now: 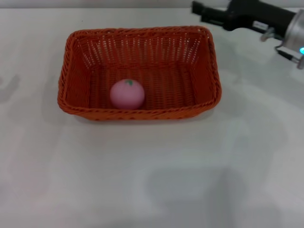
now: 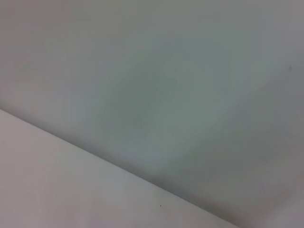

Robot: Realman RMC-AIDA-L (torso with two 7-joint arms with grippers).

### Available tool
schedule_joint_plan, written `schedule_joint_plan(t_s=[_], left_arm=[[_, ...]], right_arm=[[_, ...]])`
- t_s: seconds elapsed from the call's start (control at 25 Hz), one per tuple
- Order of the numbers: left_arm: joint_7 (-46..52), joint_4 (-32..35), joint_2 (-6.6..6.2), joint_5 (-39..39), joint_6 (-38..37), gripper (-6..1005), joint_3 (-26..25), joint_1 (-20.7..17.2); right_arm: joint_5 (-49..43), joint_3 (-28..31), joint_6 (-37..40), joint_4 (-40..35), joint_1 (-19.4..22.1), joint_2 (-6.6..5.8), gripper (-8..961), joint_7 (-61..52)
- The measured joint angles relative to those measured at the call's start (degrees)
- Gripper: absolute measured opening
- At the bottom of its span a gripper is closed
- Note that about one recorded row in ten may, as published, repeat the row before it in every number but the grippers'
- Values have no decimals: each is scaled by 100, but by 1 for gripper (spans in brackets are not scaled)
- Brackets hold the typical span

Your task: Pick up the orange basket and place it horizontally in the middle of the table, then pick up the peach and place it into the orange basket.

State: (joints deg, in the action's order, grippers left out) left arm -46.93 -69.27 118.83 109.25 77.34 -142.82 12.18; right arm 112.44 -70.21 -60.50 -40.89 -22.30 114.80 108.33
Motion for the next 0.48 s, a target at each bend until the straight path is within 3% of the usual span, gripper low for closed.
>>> schedule_joint_plan(t_s=[0.48], left_arm=[[-317, 28, 37, -89, -104, 528, -210, -148]], right_arm=[[-4, 1105, 445, 52, 432, -11, 874, 514]])
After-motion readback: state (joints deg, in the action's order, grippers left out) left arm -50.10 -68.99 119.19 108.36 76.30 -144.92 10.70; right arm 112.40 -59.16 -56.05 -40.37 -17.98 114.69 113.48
